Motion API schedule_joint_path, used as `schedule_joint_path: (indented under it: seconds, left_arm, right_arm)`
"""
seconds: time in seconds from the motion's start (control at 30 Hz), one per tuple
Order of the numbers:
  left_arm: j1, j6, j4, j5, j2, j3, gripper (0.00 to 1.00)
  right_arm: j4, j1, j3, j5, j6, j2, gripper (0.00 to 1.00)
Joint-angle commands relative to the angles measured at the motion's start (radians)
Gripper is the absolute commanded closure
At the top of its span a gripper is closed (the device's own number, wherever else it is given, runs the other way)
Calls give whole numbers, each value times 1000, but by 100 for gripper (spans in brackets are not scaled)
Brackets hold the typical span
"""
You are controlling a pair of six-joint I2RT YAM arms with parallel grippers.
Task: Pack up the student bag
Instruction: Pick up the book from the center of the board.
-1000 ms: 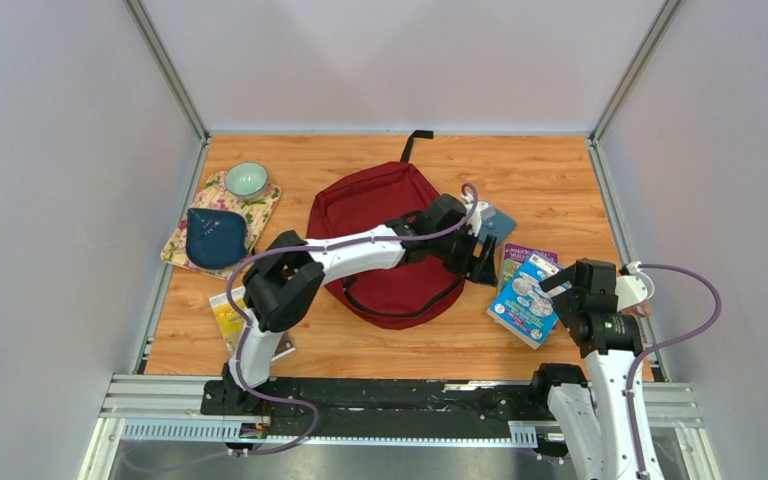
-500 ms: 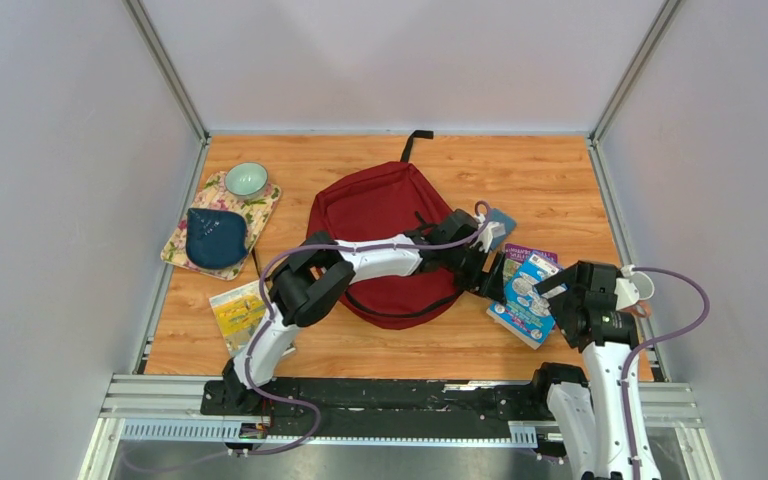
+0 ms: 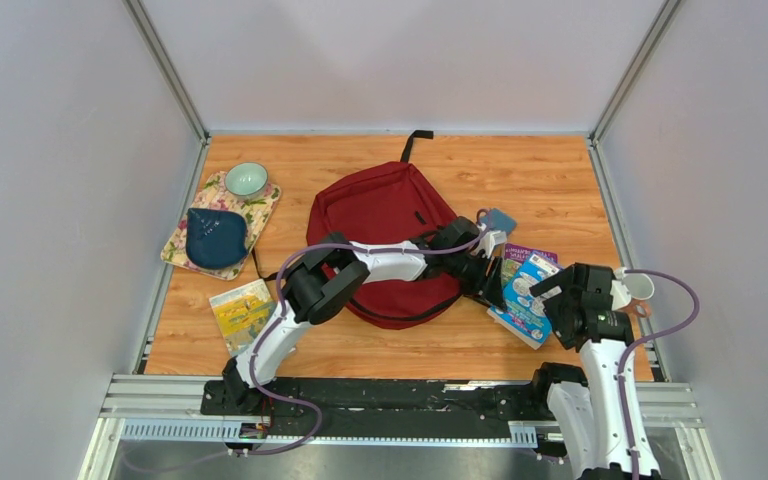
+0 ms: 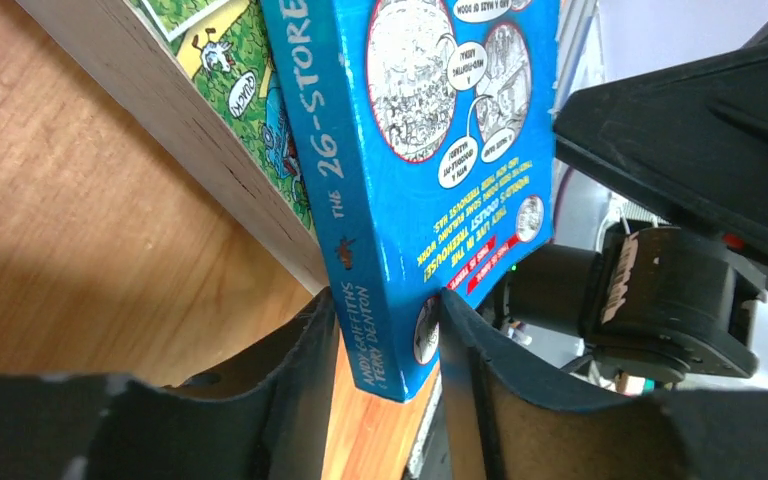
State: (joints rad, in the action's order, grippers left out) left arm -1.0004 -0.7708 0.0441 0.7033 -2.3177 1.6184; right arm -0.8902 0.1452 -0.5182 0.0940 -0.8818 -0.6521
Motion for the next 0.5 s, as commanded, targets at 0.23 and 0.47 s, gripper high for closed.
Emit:
schedule_joint_path:
  seconds: [0.23,0.47]
  left_arm:
    - [-4,8,4,25,47,3,100]
    - [-4,117,-107,-74,191,-17,100]
  right_arm:
    - [40,4,-17,-27,43,3,2]
    - [13,4,-144,-40,112,34,2]
